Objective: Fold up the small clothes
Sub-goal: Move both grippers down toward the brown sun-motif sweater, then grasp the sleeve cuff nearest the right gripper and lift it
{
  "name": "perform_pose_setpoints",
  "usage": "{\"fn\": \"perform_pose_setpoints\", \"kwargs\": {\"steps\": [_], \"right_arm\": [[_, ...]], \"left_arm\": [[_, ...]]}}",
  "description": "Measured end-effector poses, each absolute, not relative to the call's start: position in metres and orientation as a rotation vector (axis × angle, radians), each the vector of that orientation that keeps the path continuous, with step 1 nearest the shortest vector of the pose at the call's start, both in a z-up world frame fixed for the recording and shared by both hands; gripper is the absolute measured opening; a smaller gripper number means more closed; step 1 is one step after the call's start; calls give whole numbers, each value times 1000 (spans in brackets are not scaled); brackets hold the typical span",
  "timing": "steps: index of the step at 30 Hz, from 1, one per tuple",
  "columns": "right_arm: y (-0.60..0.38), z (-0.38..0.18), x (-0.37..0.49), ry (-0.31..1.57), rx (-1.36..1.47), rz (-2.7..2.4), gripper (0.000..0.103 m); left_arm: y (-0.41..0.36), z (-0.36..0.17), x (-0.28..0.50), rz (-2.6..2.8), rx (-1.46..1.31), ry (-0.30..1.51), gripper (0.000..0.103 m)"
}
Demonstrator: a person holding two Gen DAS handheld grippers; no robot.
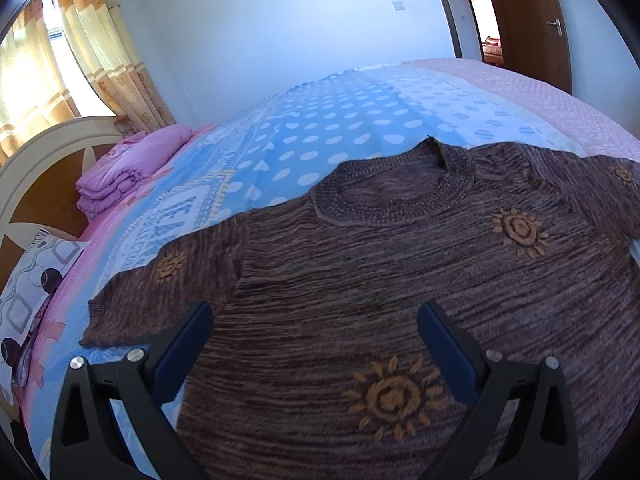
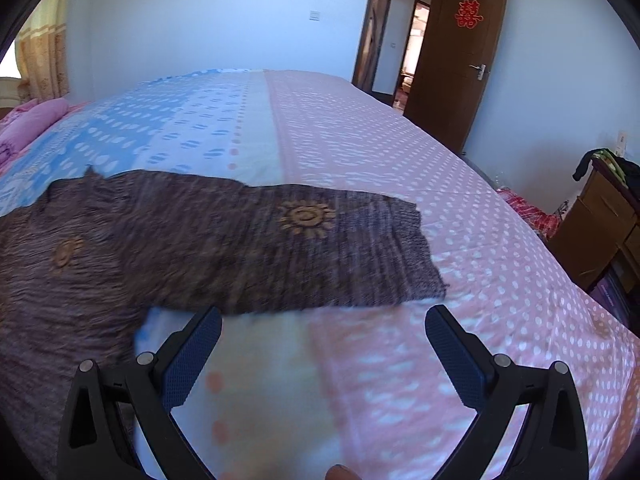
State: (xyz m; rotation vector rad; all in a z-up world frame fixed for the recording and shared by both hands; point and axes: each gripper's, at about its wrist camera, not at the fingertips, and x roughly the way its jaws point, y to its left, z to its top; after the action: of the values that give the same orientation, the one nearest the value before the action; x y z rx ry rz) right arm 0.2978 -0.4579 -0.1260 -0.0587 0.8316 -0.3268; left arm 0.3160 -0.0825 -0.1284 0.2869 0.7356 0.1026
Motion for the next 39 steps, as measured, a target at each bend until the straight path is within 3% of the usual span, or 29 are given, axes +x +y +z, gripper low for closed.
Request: {"fn": "perform_pose_setpoints", "kwargs": {"steps": [15, 17, 21, 23, 30, 36, 37, 38, 39], "right_arm": [[-527, -148, 343, 861, 41, -317, 101], [-536, -149, 345, 860, 86, -297, 93], [-546, -150, 348, 862, 115, -289, 89], [-554, -148, 348, 857, 147, -273, 79], [-582, -142, 346, 826, 231, -307, 73], [-591, -149, 369, 865, 278, -263, 51], [-589, -151, 372, 870, 267, -257, 38], [-586, -152, 375, 883, 250, -251, 17], [-582, -153, 378, 885, 245, -238, 12]], "left_arm": [[-90, -152, 353, 100, 264, 830, 103], [-91, -153, 354, 100, 266, 834, 103], [-92, -154, 354, 106, 267, 830, 103], [-92, -154, 354, 107, 267, 828, 103], [-92, -154, 352, 124, 279, 816, 103], [-95, -154, 351, 125, 297, 806, 103], [-95, -155, 351, 125, 300, 806, 103], [-95, -155, 351, 124, 300, 807, 103], [-95, -155, 351, 124, 300, 808, 103]]}}
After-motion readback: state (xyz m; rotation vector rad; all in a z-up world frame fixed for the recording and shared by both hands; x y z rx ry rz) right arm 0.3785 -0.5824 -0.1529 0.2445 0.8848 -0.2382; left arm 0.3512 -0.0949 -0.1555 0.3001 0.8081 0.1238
